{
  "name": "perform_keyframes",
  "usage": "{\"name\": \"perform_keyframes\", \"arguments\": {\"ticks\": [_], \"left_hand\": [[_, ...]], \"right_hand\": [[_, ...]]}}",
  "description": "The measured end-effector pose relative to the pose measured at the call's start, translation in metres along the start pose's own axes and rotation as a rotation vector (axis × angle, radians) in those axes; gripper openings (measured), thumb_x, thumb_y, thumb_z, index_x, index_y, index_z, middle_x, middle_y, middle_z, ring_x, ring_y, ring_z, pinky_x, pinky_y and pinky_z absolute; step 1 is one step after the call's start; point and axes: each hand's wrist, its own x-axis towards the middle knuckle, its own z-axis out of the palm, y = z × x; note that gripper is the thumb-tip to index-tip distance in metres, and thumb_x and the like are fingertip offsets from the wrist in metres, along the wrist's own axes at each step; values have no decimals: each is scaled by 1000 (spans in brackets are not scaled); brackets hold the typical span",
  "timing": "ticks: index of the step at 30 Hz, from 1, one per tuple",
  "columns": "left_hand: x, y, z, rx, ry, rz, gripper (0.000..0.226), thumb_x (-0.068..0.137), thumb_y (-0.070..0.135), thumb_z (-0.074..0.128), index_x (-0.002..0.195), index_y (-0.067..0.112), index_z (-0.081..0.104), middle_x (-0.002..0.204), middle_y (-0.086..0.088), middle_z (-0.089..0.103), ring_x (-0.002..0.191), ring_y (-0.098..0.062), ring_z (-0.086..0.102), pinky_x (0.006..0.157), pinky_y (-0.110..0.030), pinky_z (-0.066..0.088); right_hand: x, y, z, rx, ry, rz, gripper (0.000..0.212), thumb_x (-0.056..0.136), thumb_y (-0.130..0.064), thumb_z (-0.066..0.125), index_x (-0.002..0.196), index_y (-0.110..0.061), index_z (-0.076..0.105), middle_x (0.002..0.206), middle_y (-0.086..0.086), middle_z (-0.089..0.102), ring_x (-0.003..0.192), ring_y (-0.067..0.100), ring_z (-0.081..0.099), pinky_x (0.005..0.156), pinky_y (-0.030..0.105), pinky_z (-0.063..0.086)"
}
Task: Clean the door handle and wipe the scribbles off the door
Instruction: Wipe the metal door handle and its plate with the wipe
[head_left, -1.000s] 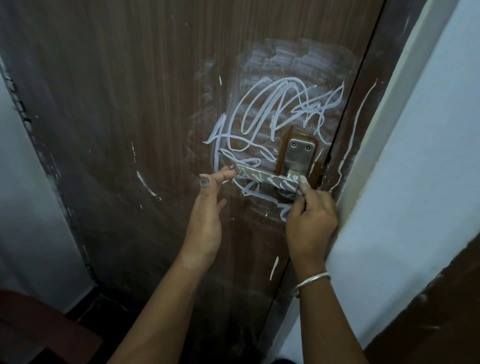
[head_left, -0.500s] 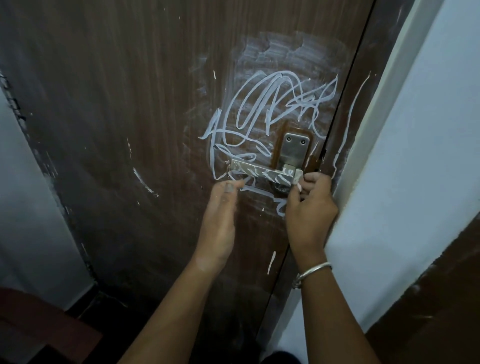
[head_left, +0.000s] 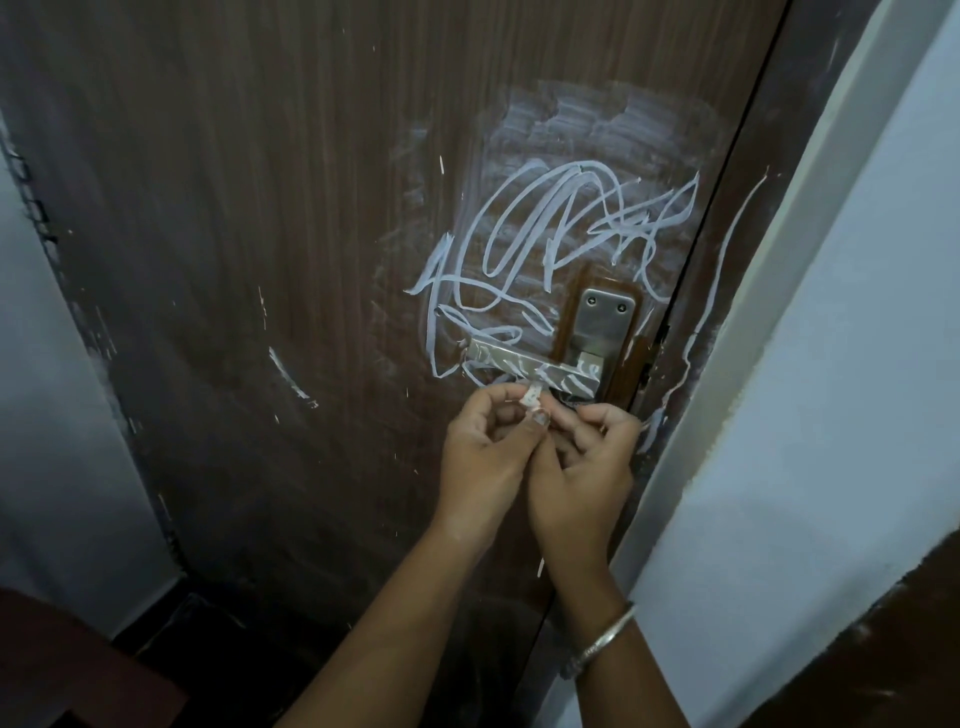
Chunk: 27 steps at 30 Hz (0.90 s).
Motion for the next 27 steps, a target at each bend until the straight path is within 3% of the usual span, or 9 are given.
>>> {"name": "perform_keyframes", "arguments": {"ticks": [6,9,12,14,18,21,23,27], "left_hand": [[31,-15,10,-84,91,38,14,81,-7,63,75,5,64,63,3,65,60,-7,61,55,-19,51],[44,-22,20,-233,108,-10,21,78,-9,65,74,11,72,73,-3,72,69,-15,66,61,-28,55],[52,-24,25,-289,42,3,26,76,-10,65,85,12,76,86,-5,75,79,-14,70,65,-24,56],[55,-25,24,-255,-15,42,29,78,-12,63,88,13,75,86,-2,75,80,-13,70,65,-21,56],[56,-27,22,-169,-47,148,28,79,-12,62,96,7,72,94,-2,74,96,-13,67,84,-26,54],[54,-34,16,-48,-33,212,12,77,-1,66,87,-7,70,84,-15,72,80,-25,67,76,-37,55],[52,-37,13,26,-33,240,17,78,6,63,79,-11,67,78,-24,68,74,-36,65,70,-44,55],[55,-31,17,-35,-73,180,16,81,-2,60,86,5,73,83,0,73,84,-11,68,75,-22,54]], "right_hand": [[-4,7,-10,68,72,-15,55,81,15,56,95,-36,44,104,-1,68,98,12,67,80,22,54],[-3,14,-16,71,116,-33,66,80,19,54,92,-46,47,97,-2,70,91,14,69,77,20,54],[-2,20,-20,29,110,-58,68,79,16,58,94,-49,48,97,-5,71,88,12,69,74,16,53],[-2,23,-22,-19,98,-87,60,78,5,62,99,-49,47,99,-9,71,88,9,69,74,15,53],[-5,30,-22,-71,59,-71,52,75,-9,60,102,-50,45,95,-11,70,90,8,68,74,15,52],[-9,33,-19,-112,39,-84,54,75,-9,60,104,-51,44,94,-10,70,90,7,67,74,16,52],[-12,33,-18,-158,22,-92,55,75,-10,60,106,-52,42,94,-9,69,90,5,67,75,17,53],[-16,35,-18,-182,3,-78,49,74,-11,60,106,-44,43,96,-10,68,89,4,66,75,20,53]]}}
